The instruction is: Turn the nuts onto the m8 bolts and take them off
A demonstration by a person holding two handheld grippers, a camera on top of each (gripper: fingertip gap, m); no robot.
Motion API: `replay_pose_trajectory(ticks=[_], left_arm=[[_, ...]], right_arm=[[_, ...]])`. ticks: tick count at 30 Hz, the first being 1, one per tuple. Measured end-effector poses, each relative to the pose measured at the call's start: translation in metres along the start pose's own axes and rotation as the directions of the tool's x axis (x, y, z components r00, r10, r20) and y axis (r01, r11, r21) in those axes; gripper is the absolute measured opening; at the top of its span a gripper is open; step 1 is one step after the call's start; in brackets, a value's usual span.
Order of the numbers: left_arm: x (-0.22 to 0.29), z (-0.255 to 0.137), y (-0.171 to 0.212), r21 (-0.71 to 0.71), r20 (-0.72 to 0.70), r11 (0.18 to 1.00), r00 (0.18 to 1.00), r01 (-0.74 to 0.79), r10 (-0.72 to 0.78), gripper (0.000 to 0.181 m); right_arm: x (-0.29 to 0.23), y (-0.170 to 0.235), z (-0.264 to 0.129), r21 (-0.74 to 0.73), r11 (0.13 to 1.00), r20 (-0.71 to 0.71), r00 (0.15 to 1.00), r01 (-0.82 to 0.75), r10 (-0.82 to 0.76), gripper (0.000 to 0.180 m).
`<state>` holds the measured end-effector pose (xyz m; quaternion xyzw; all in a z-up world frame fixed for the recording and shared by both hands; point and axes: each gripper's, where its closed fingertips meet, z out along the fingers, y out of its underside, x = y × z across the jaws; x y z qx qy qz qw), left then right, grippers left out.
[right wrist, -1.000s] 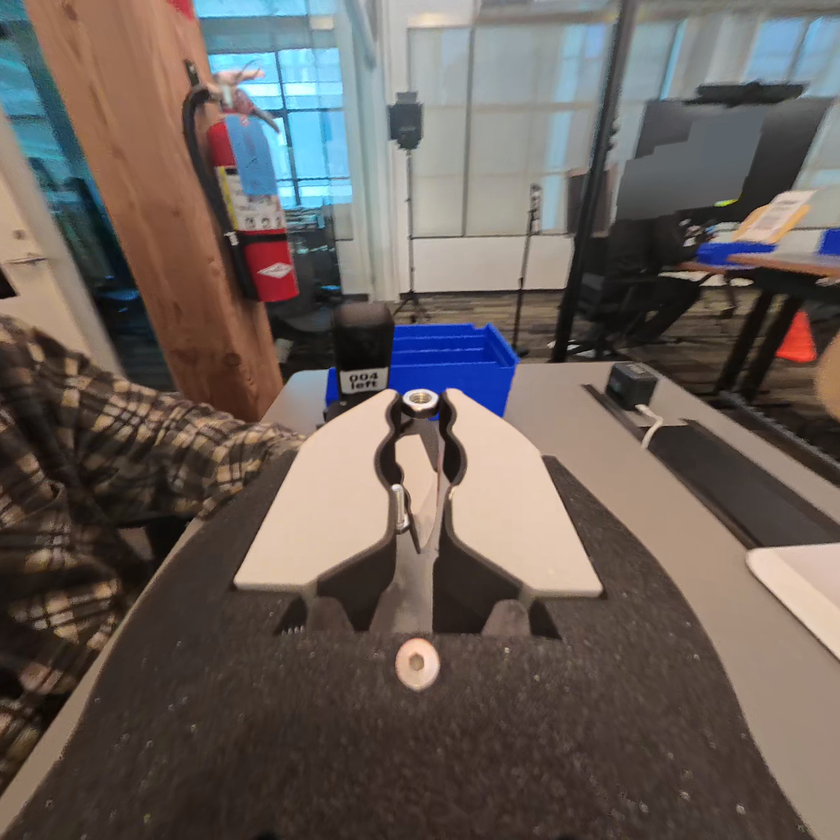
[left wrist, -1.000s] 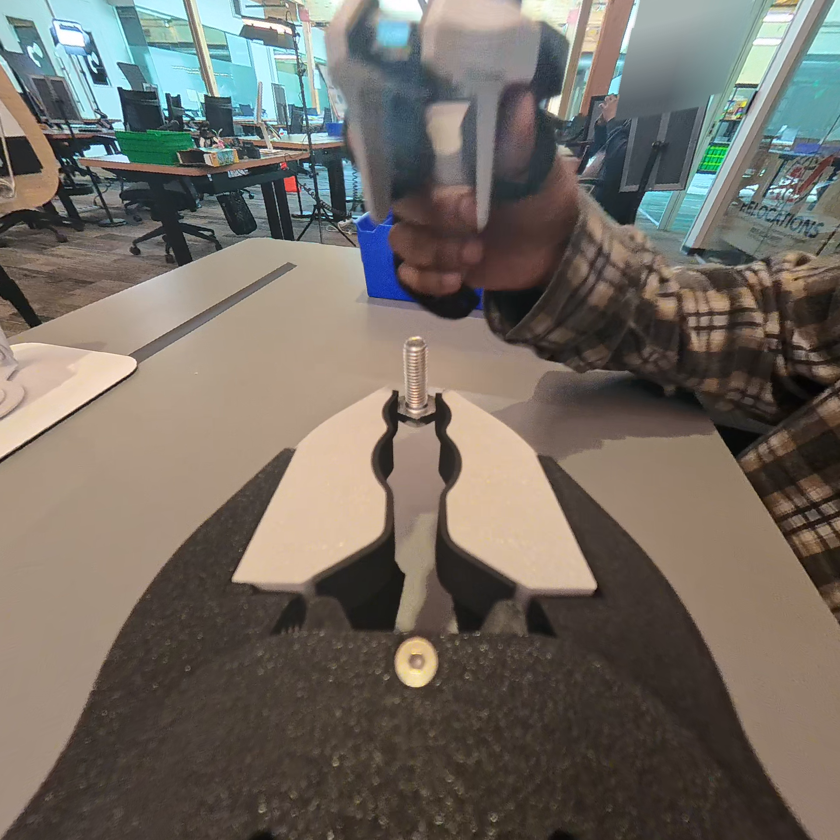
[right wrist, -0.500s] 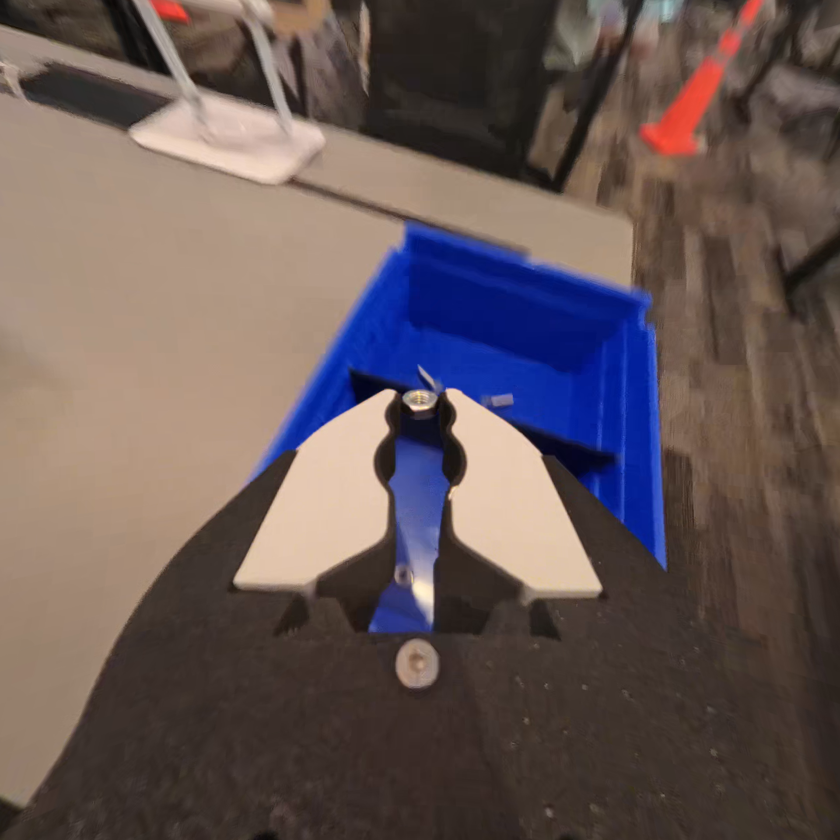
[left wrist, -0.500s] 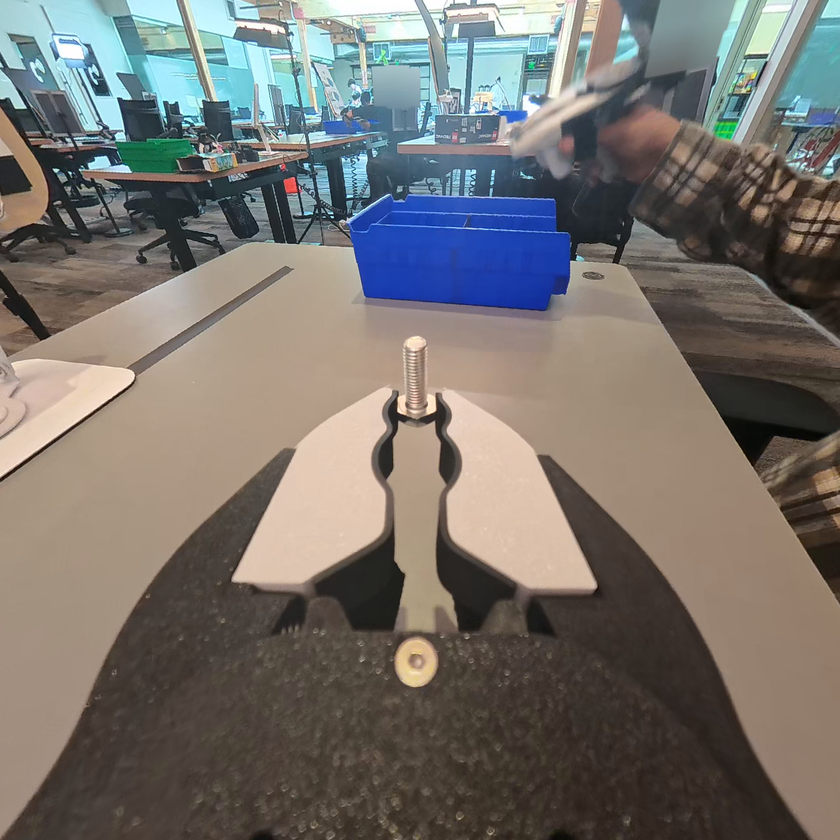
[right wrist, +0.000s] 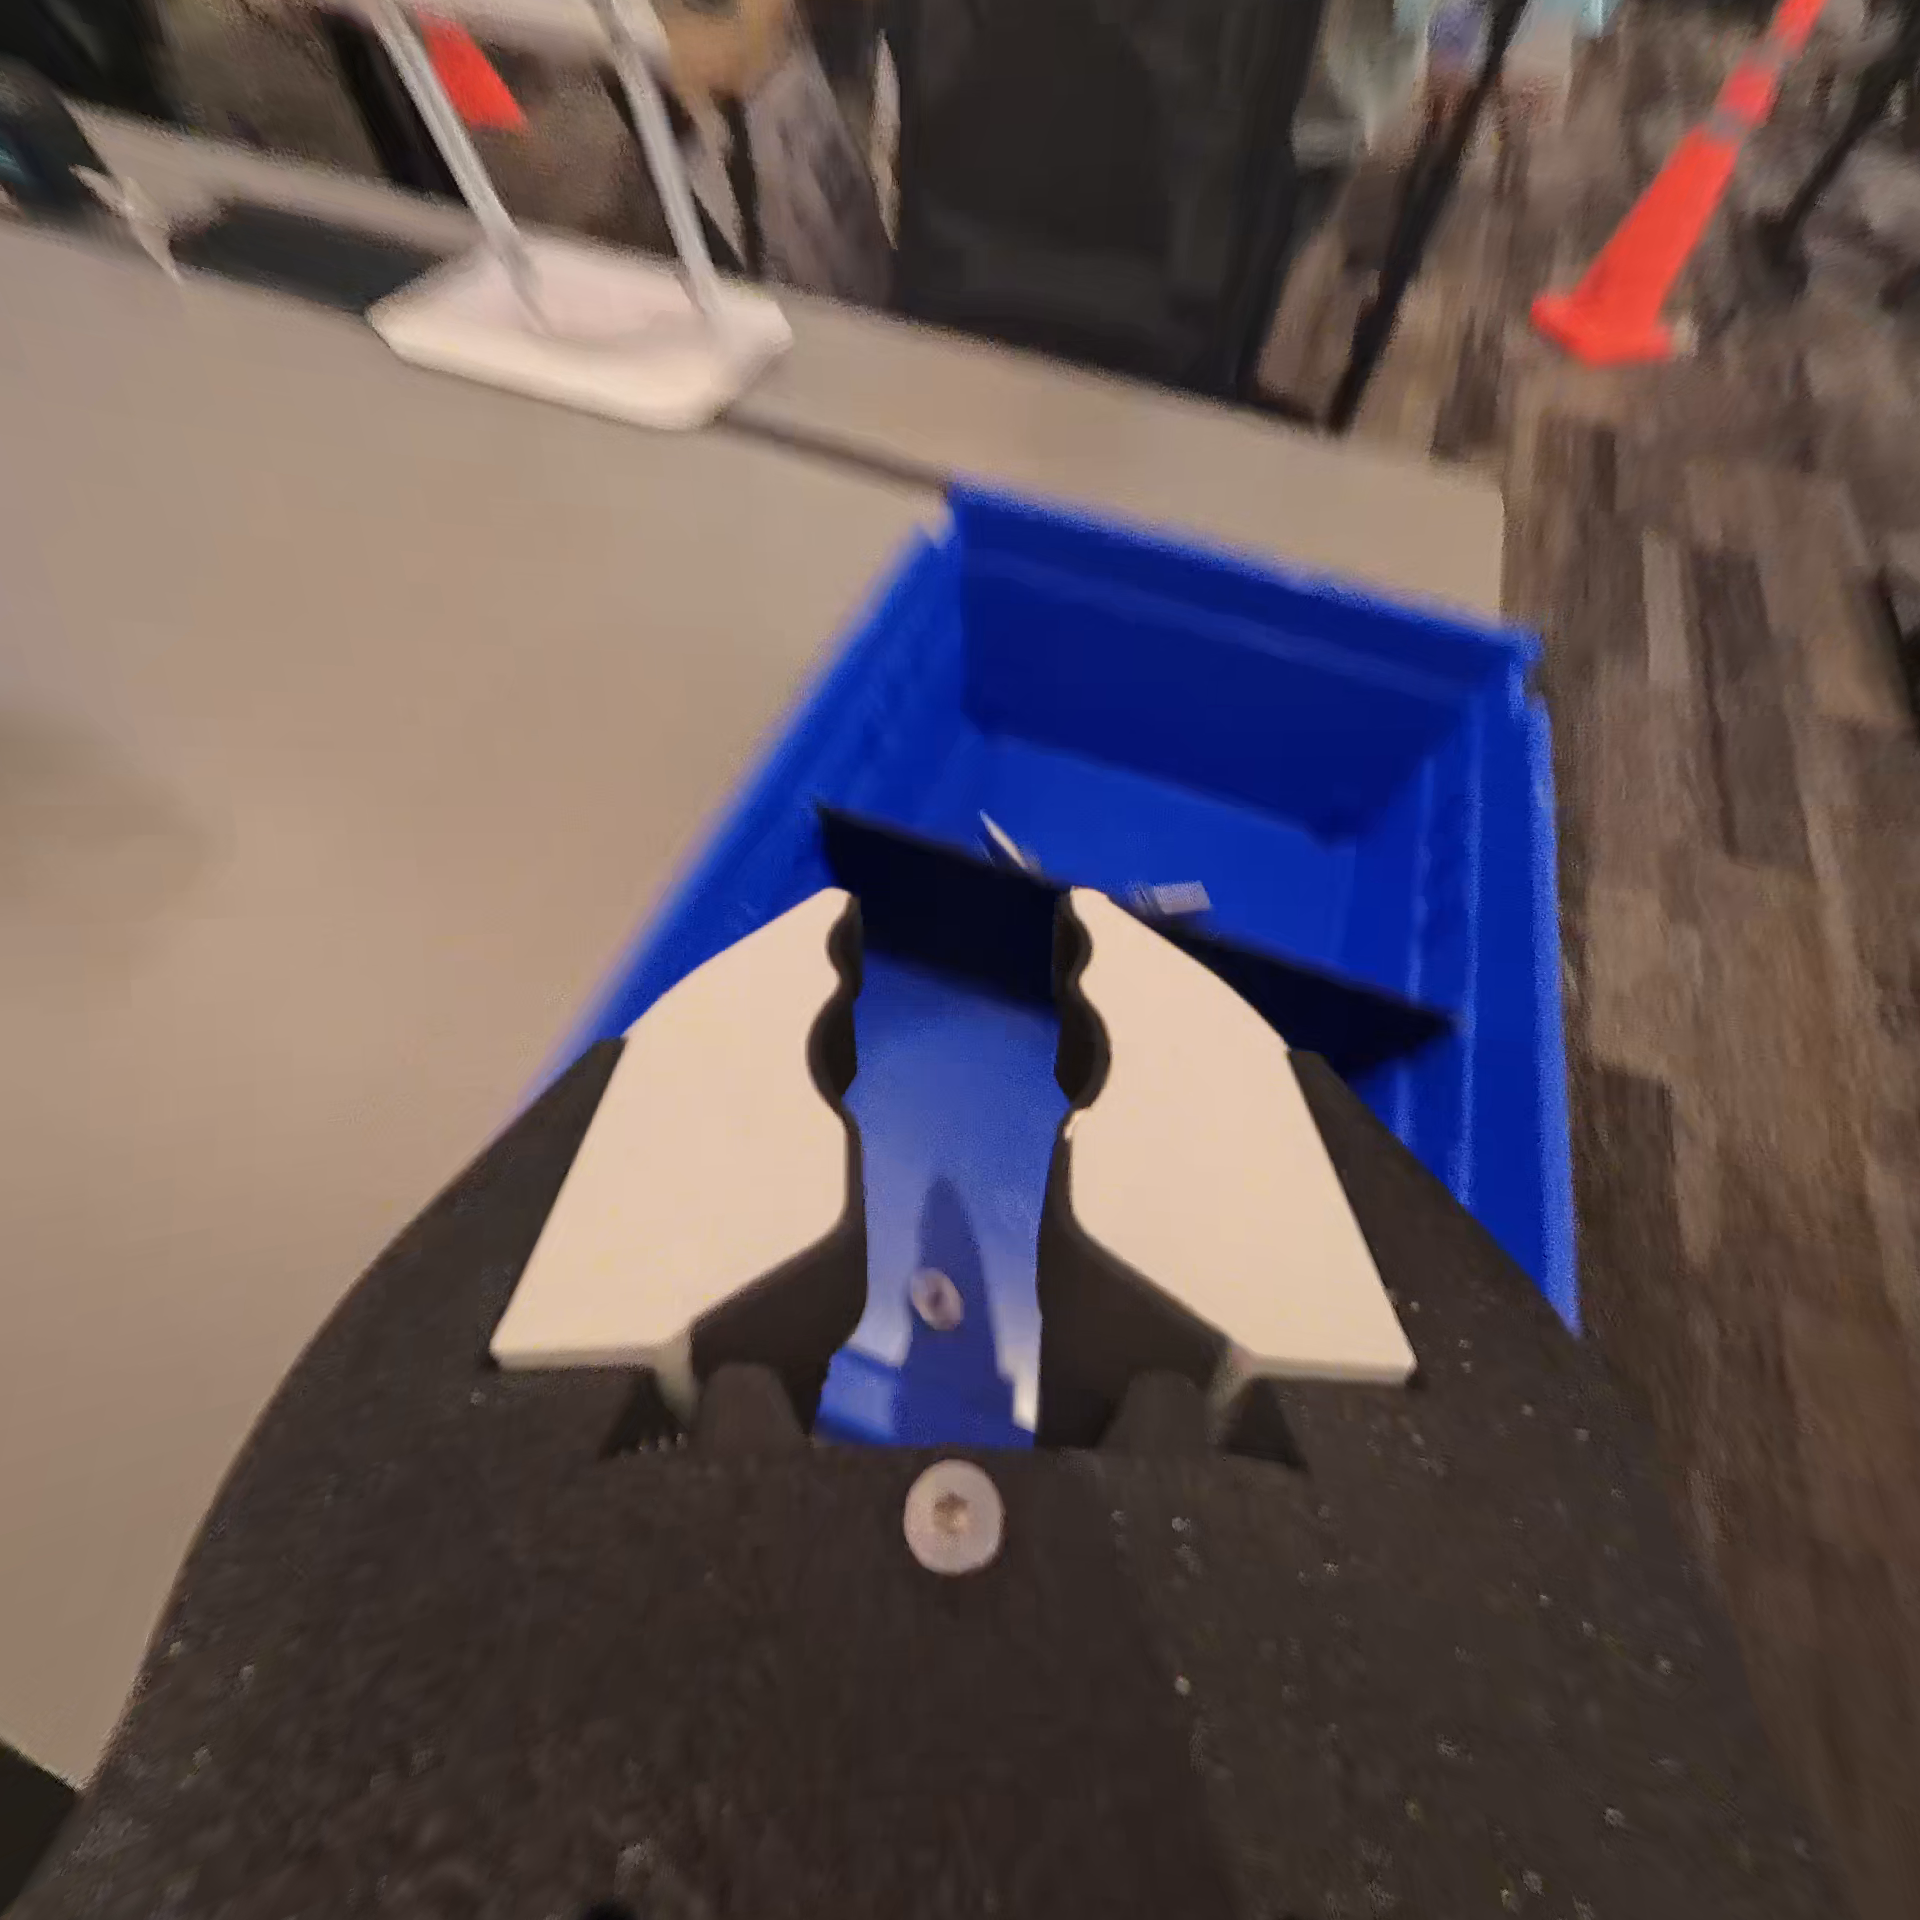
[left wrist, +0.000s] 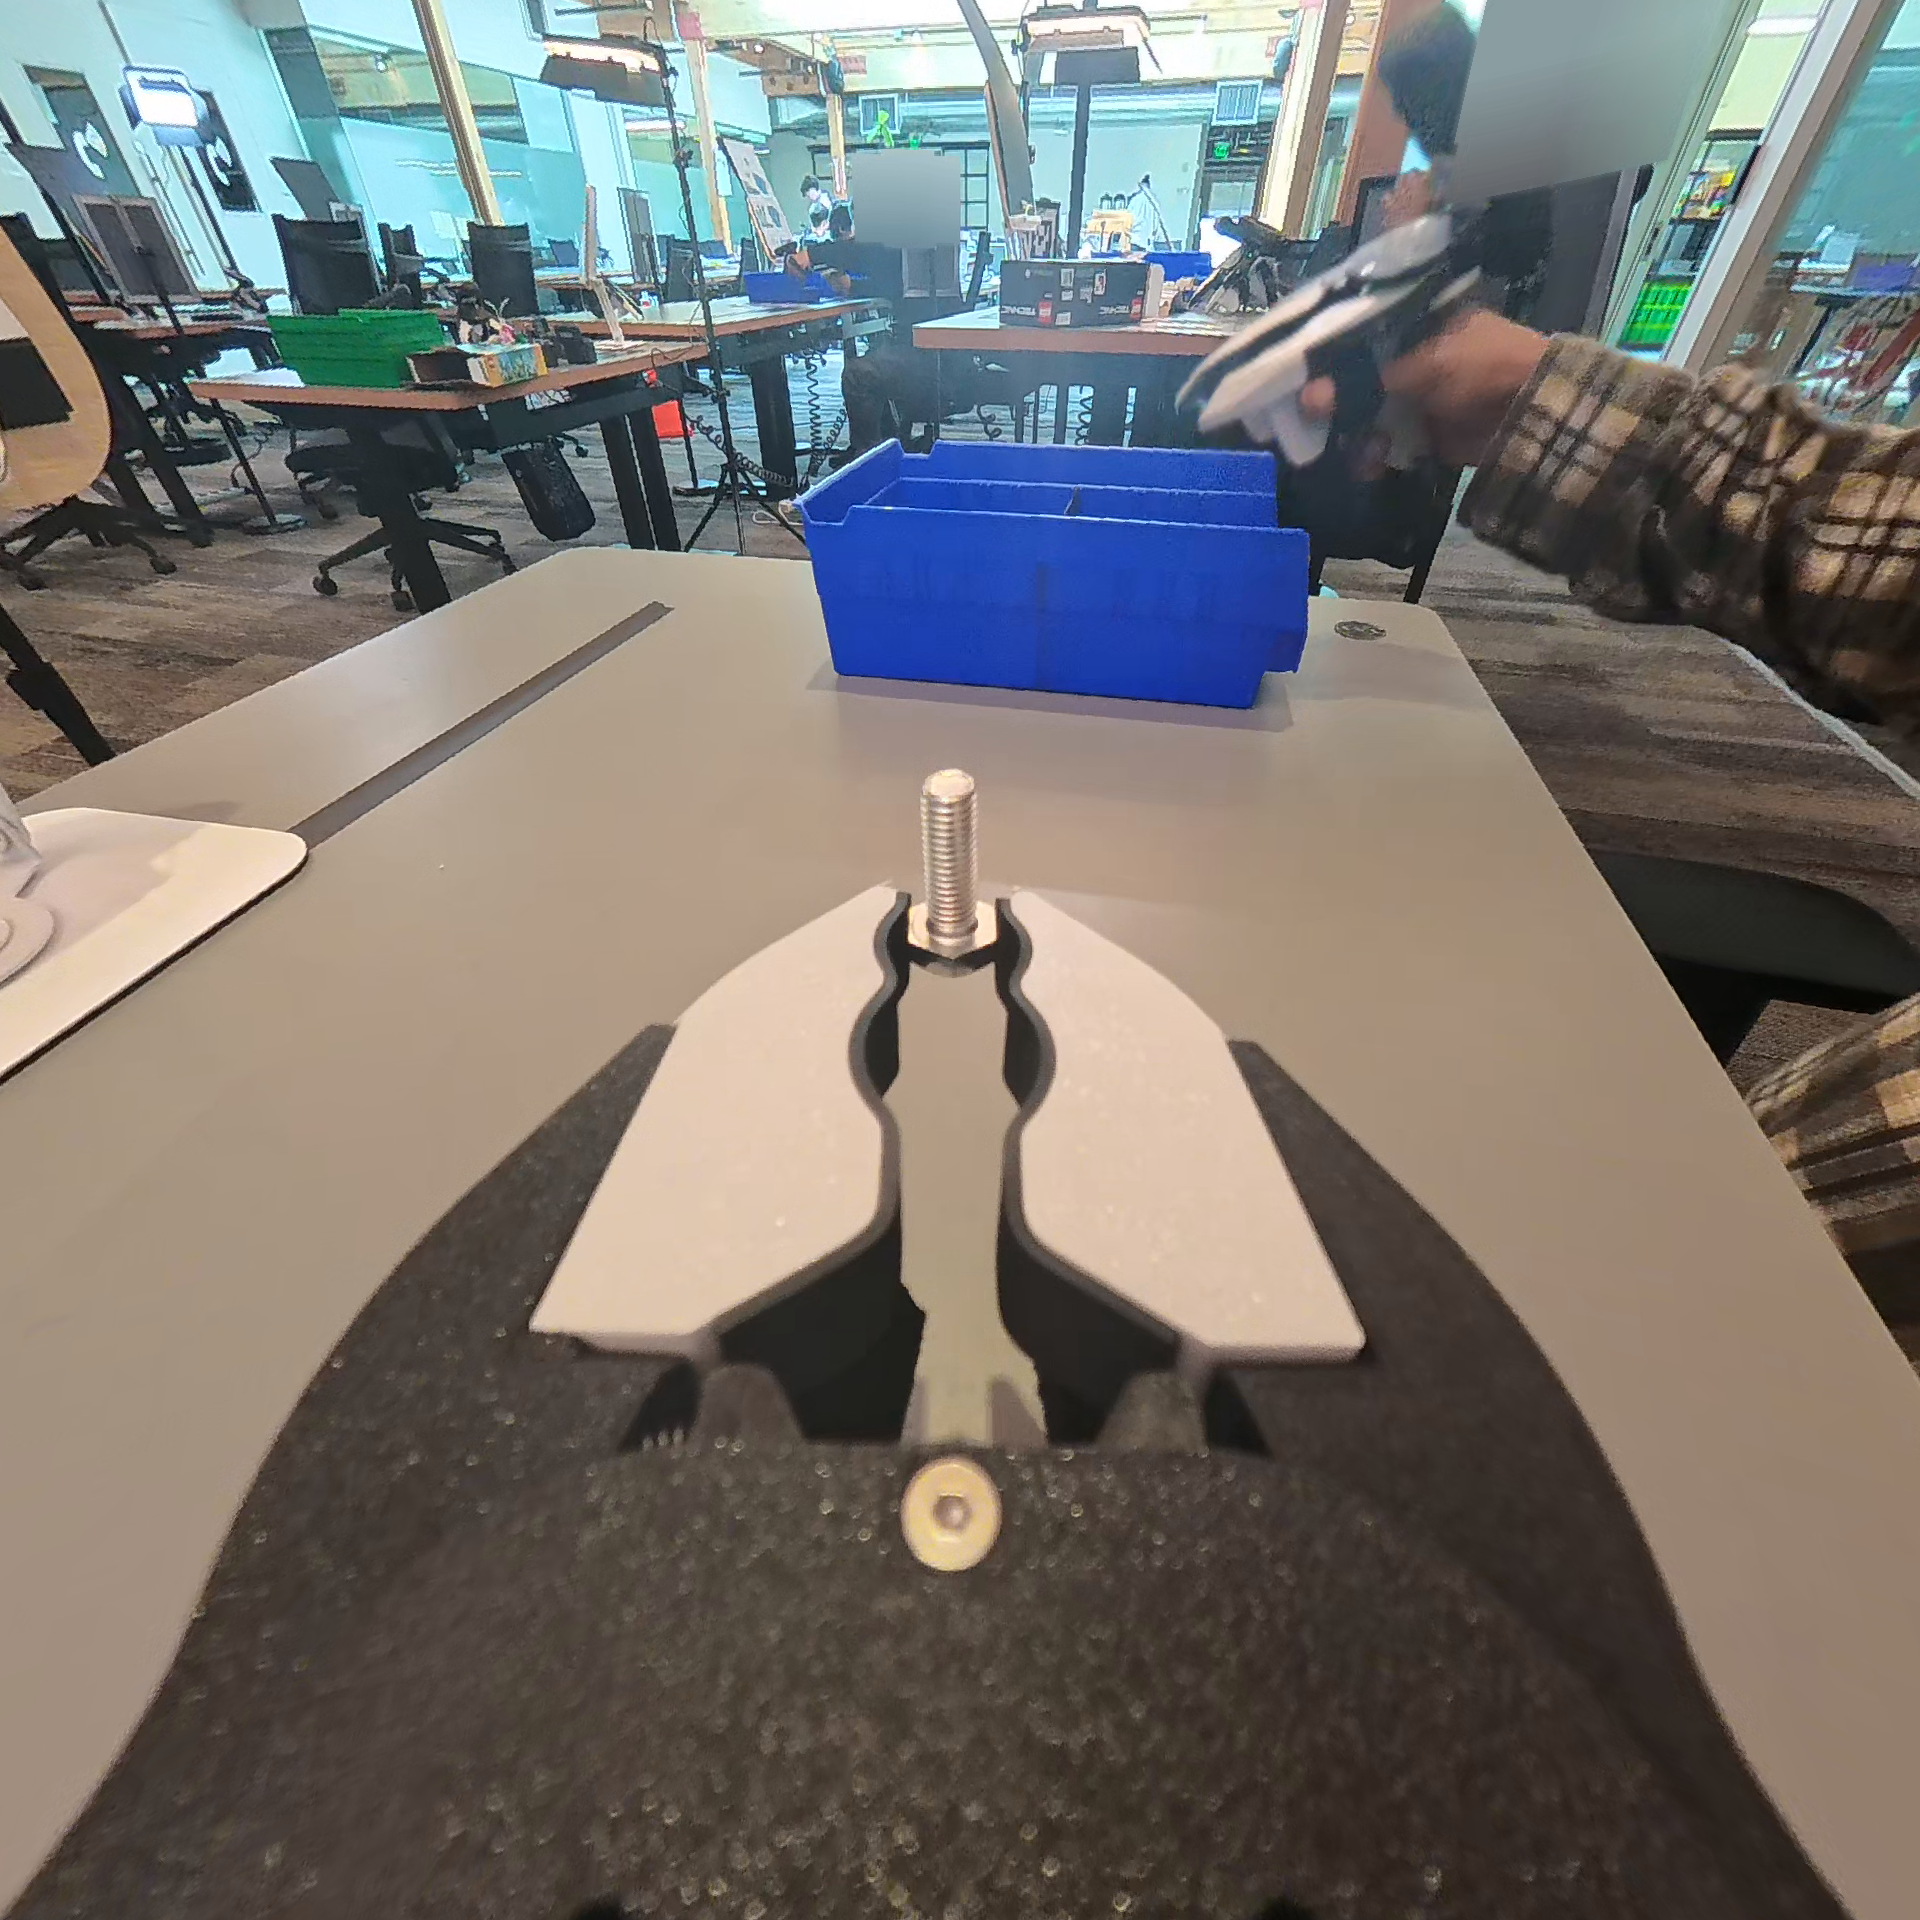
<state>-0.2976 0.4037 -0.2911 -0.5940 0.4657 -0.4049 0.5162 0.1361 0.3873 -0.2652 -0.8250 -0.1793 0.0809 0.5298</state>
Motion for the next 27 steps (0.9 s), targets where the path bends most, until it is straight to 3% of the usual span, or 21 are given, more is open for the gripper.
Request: replay_pose_trajectory(ticks=[3, 6, 10, 14, 20, 27], left_arm=[[0.001, 0.0, -0.001, 0.009, -0.005, 1.0, 1.0, 0.008, -0.008, 0.014], [0.002, 0.002, 0.0, 0.009, -0.014, 1.0, 1.0, 0.015, -0.014, 0.014], [0.006, 0.003, -0.002, 0.01, -0.023, 1.0, 1.0, 0.004, -0.004, 0.014], [0.011, 0.005, -0.002, 0.006, -0.038, 1.0, 0.999, -0.002, 0.002, 0.014], [0.017, 0.007, -0.002, -0.005, -0.054, 1.0, 0.998, -0.02, 0.02, 0.014], [0.022, 0.009, -0.002, -0.006, -0.069, 1.0, 0.997, -0.028, 0.028, 0.014]], right_arm=[[-0.067, -0.068, -0.004, 0.241, 0.97, 0.16, 0.985, 0.022, -0.063, 0.034], [-0.162, -0.113, 0.005, 0.403, 0.913, 0.345, 0.915, 0.06, -0.212, 0.033], [-0.284, -0.129, 0.039, 0.484, 0.874, 0.569, 0.74, 0.052, -0.359, 0.029], [-0.363, -0.122, 0.088, 0.445, 0.894, 0.706, 0.592, 0.055, -0.388, 0.027], [-0.409, -0.103, 0.136, 0.394, 0.905, 0.746, 0.519, 0.162, -0.417, 0.024], [-0.422, -0.095, 0.143, 0.379, 0.911, 0.781, 0.472, 0.162, -0.409, 0.01]])
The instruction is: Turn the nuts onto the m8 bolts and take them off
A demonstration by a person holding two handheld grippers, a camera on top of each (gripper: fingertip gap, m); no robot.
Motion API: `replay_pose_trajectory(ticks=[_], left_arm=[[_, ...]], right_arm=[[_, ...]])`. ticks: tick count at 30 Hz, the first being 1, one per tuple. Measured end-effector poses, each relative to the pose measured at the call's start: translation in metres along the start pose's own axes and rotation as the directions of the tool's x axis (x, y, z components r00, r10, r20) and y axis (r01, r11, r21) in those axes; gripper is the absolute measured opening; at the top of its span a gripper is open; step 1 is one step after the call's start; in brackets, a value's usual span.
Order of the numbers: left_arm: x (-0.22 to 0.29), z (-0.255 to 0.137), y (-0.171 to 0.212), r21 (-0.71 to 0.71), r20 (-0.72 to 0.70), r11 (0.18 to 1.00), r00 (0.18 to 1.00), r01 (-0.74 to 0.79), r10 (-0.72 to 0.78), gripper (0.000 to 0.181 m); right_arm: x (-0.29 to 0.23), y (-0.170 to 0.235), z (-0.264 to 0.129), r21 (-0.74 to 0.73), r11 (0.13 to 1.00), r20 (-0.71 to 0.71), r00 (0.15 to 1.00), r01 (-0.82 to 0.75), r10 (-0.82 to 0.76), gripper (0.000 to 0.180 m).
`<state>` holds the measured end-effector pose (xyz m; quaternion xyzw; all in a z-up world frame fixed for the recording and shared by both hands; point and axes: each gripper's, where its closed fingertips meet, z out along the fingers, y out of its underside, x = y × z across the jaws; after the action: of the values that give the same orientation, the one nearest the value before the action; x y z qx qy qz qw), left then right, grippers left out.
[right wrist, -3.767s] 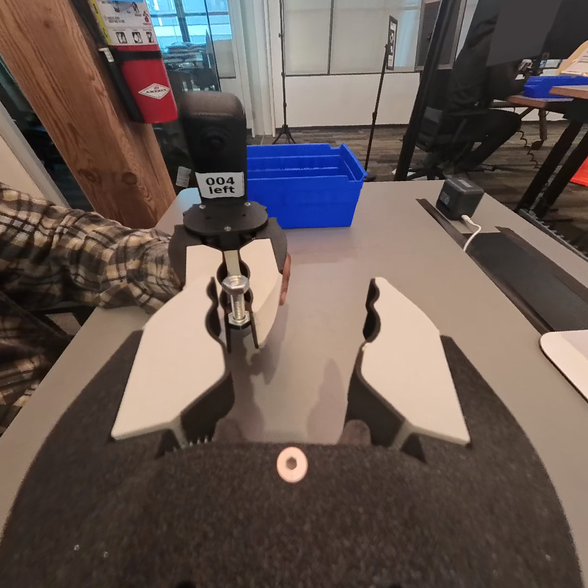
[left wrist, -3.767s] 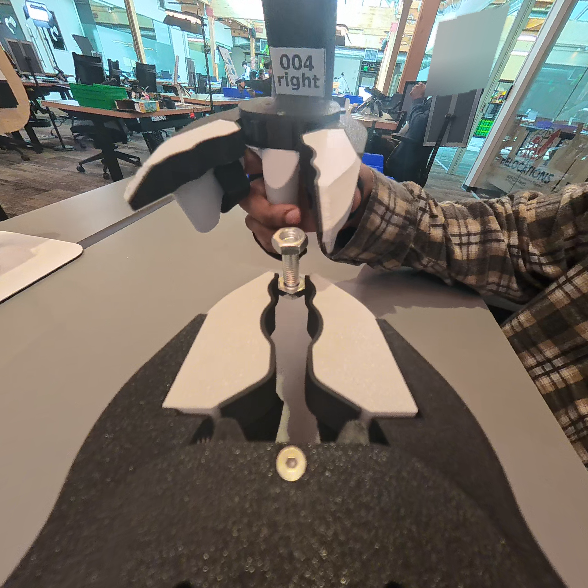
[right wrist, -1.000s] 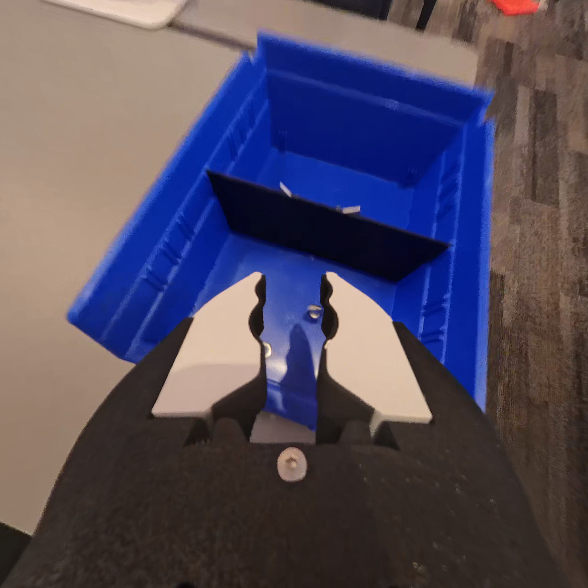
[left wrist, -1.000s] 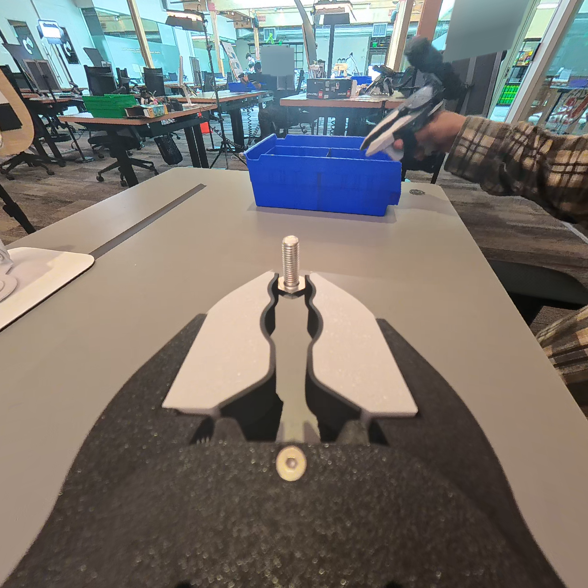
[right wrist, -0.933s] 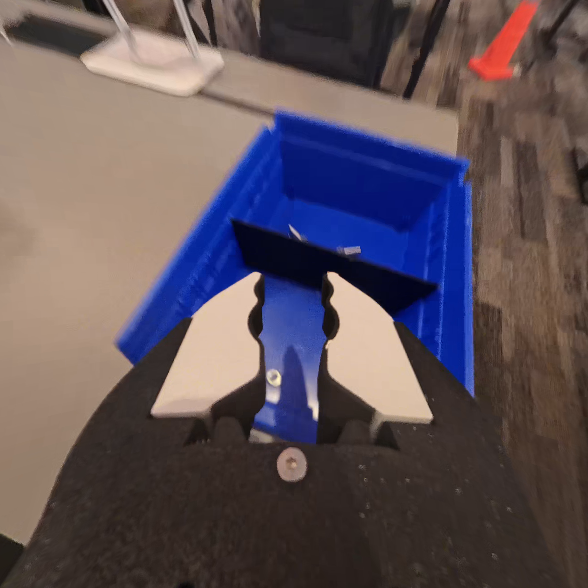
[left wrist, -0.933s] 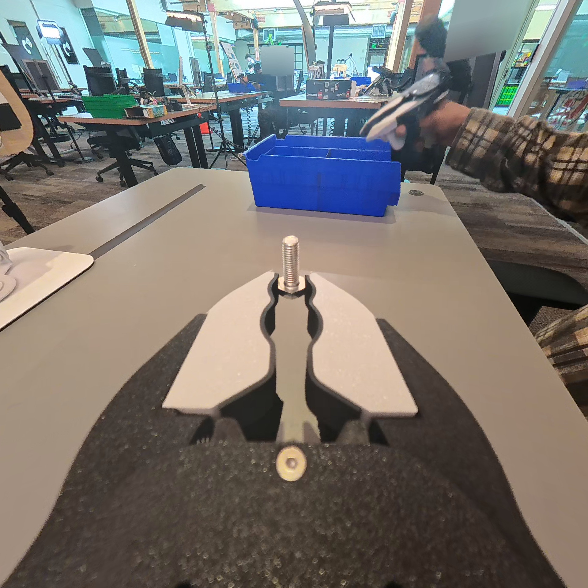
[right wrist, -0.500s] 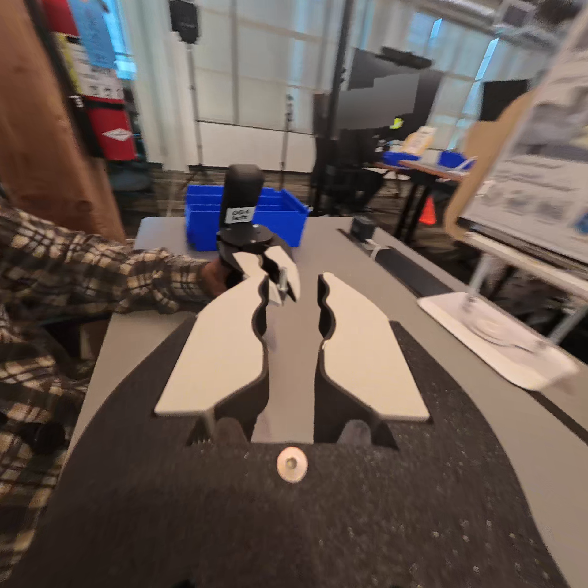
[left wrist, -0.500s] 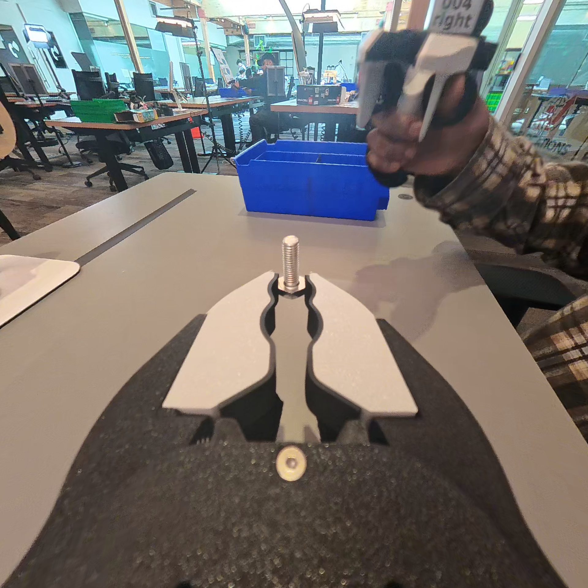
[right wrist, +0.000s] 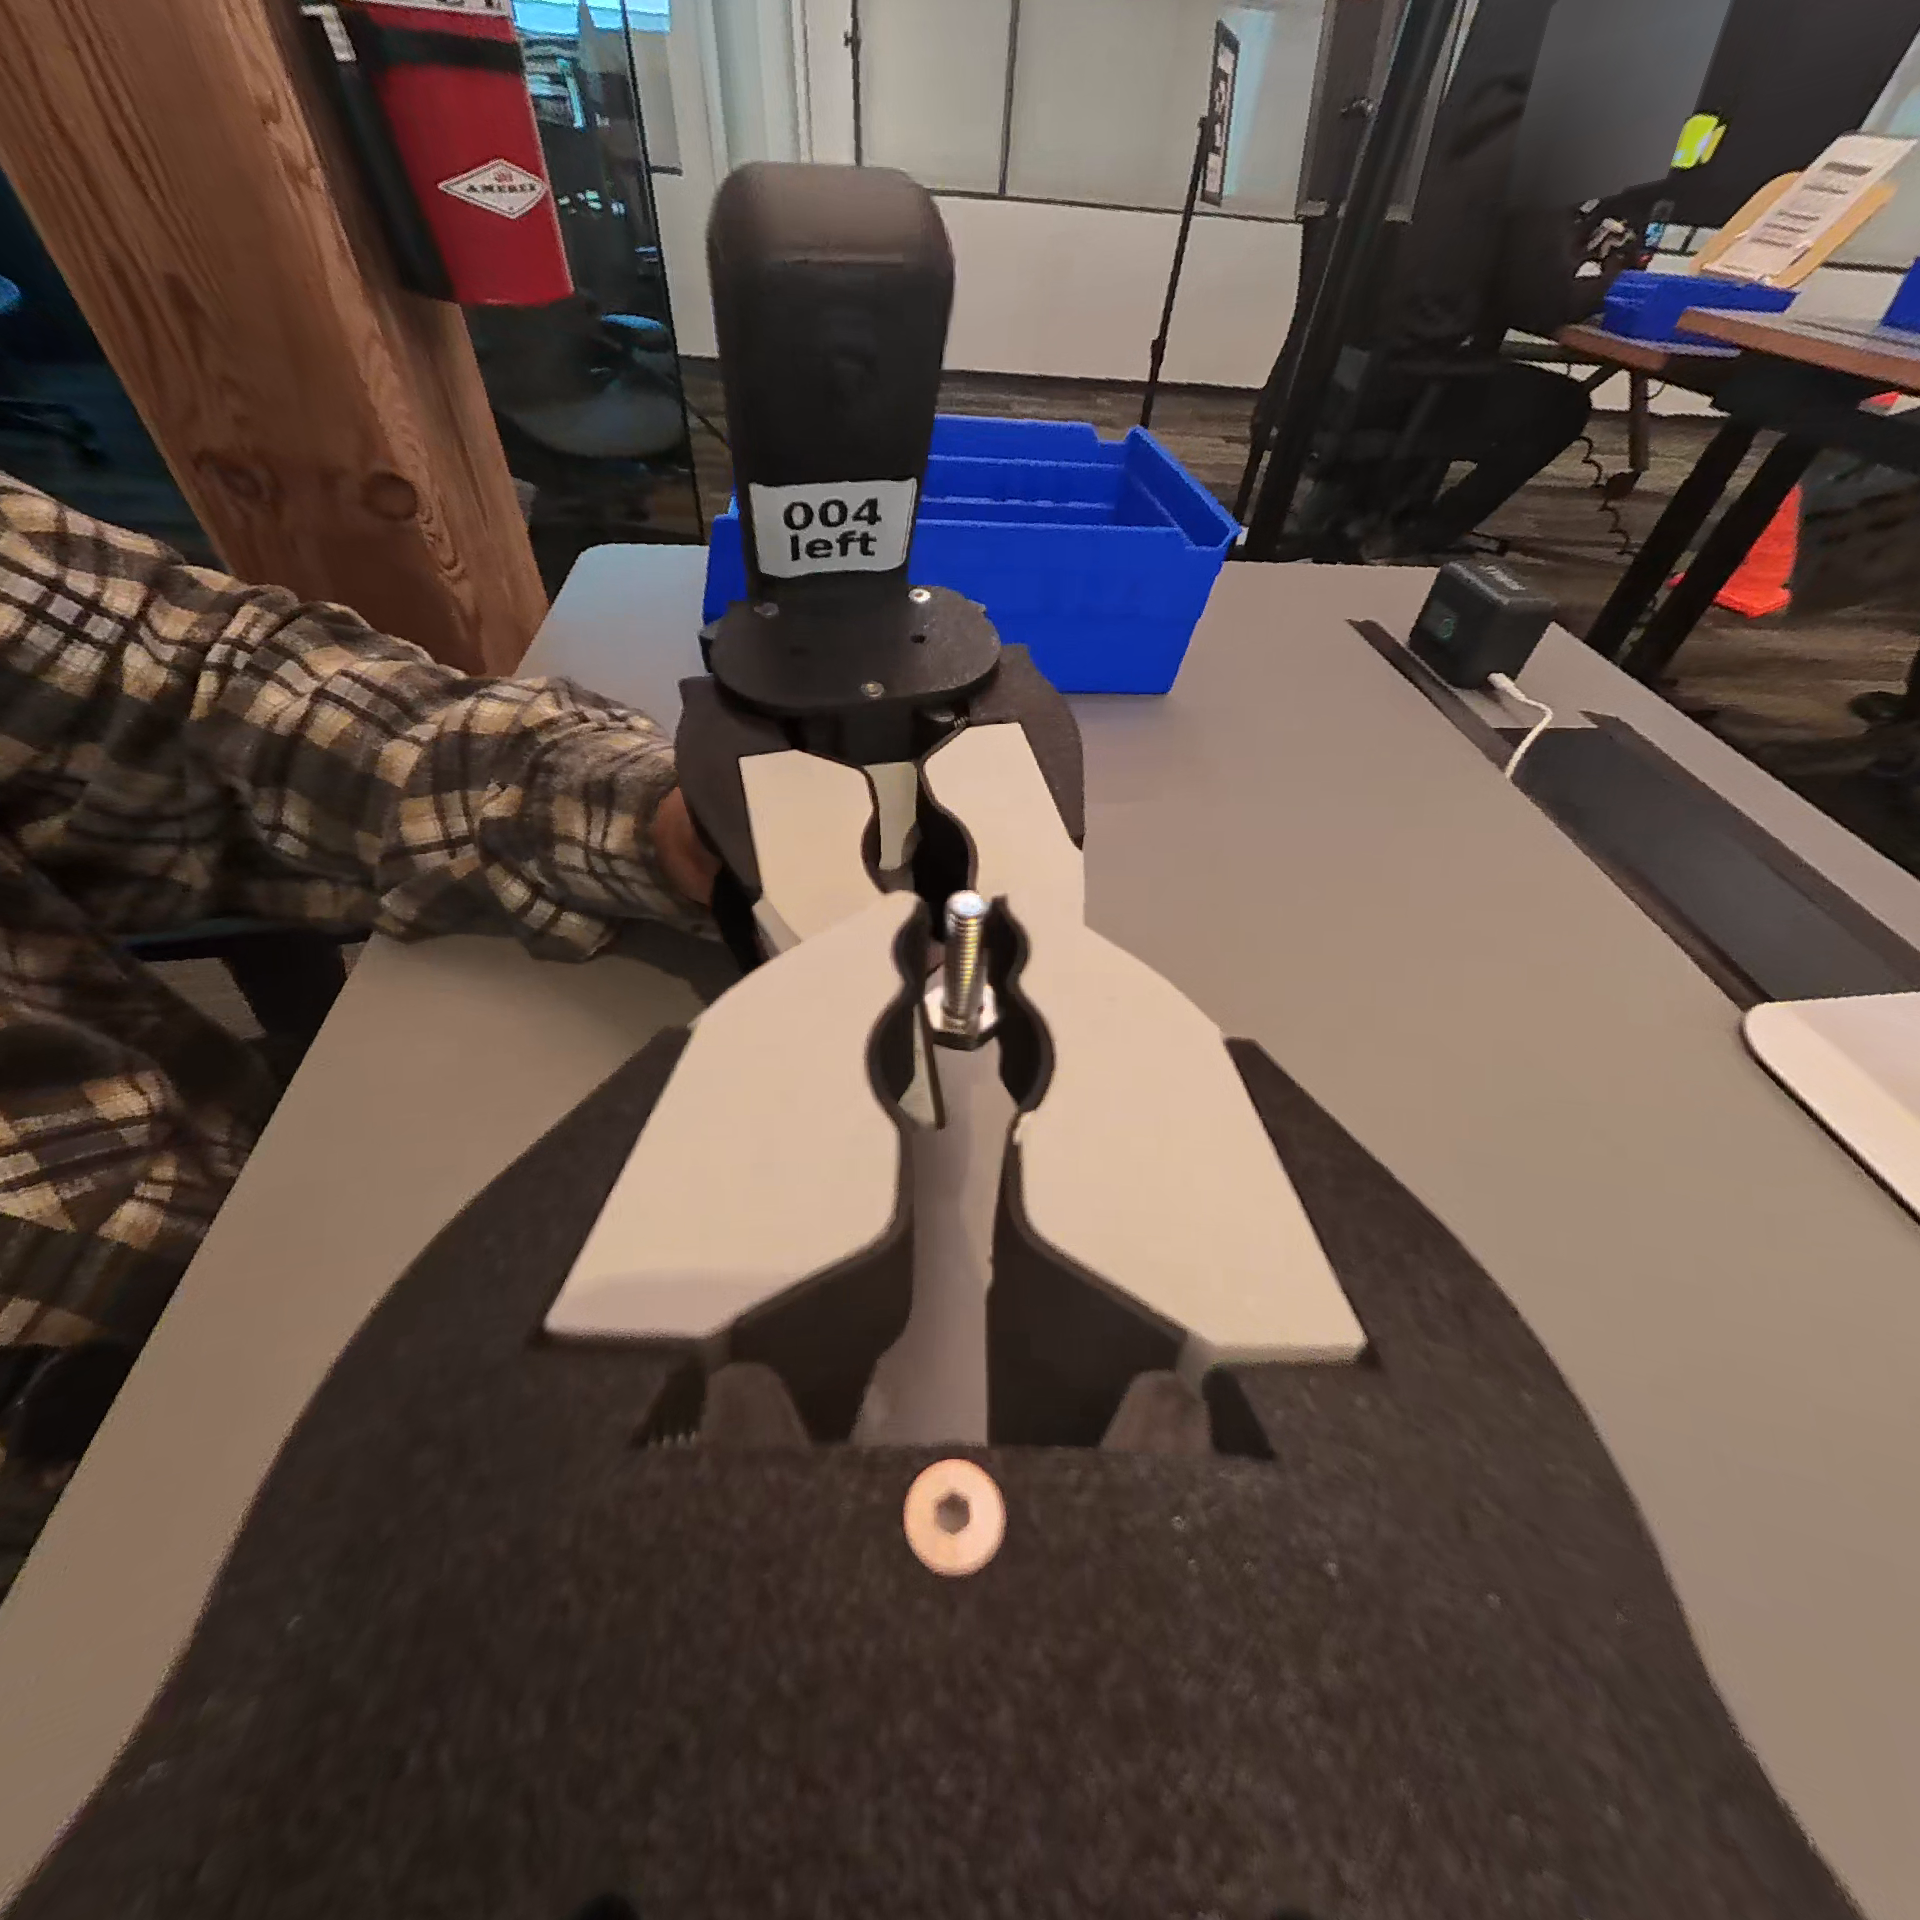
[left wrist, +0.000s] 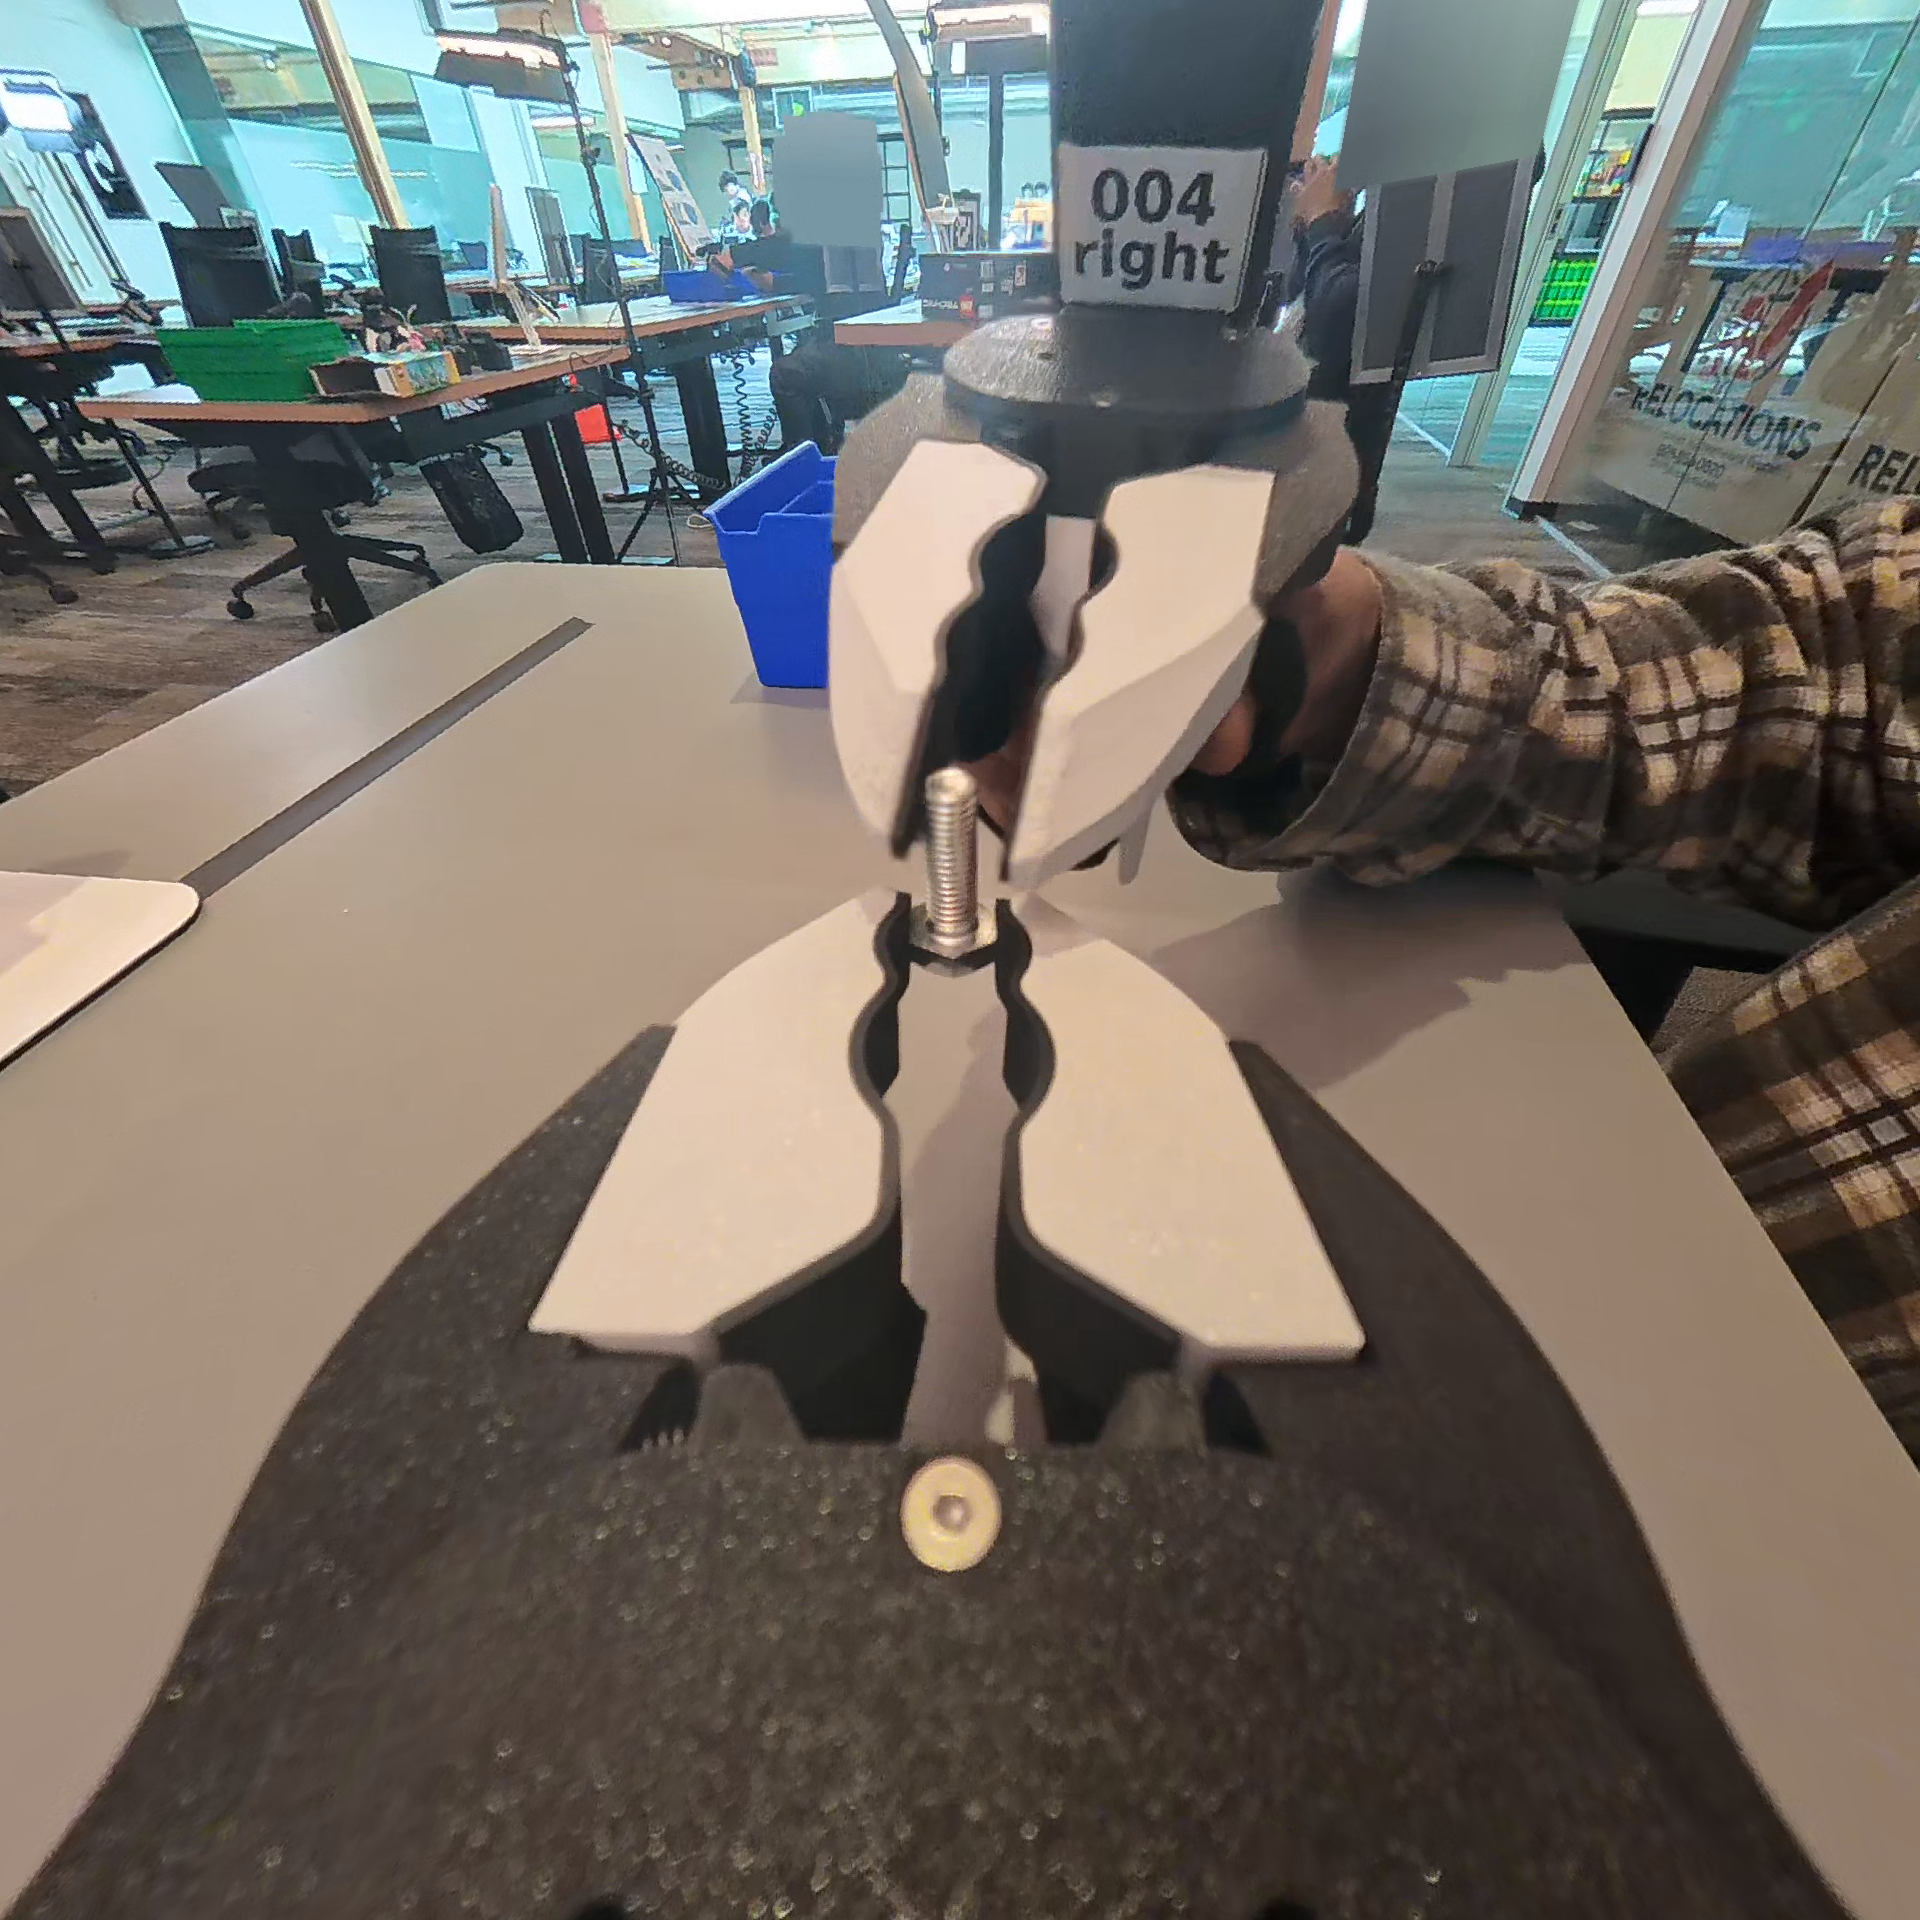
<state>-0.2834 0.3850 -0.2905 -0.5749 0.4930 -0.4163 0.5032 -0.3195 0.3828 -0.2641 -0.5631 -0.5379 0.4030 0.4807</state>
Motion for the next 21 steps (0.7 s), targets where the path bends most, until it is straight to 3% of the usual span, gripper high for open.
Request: replay_pose_trajectory(ticks=[5, 7, 9, 11, 15, 18, 21], left_arm=[[0.006, 0.0, -0.008, 0.049, -0.03, 0.999, 1.0, -0.001, 0.002, 0.018], [0.003, 0.002, -0.008, 0.056, -0.01, 0.998, 1.0, 0.012, -0.011, 0.045], [0.001, 0.005, -0.005, 0.052, -0.004, 0.998, 1.0, 0.028, -0.027, 0.066], [0.001, 0.006, -0.004, 0.05, -0.006, 0.998, 0.999, 0.033, -0.033, 0.074], [0.002, 0.009, -0.002, 0.038, -0.008, 0.999, 1.0, 0.018, -0.018, 0.076], [0.002, 0.011, 0.002, 0.018, -0.006, 1.0, 1.0, 0.012, -0.011, 0.077], [0.001, 0.013, 0.006, -0.001, 0.003, 1.0, 1.0, 0.002, -0.002, 0.075]], right_arm=[[0.0, -0.013, -0.013, 0.04, 0.999, -0.013, 1.0, -0.001, 0.001, 0.007], [0.012, -0.028, -0.037, 0.073, 0.997, -0.073, 0.997, 0.008, -0.003, 0.007], [0.042, -0.039, -0.082, 0.056, 0.998, -0.203, 0.979, 0.018, -0.006, 0.007], [0.083, -0.038, -0.145, -0.017, 1.0, -0.384, 0.924, -0.001, -0.006, 0.007], [0.164, 0.012, -0.301, -0.215, 0.957, -0.751, 0.659, -0.194, -0.035, 0.007], [0.18, 0.066, -0.372, -0.225, 0.892, -0.837, 0.546, -0.393, 0.029, 0.007], [0.178, 0.117, -0.401, -0.23, 0.817, -0.861, 0.503, -0.529, 0.083, 0.007]])
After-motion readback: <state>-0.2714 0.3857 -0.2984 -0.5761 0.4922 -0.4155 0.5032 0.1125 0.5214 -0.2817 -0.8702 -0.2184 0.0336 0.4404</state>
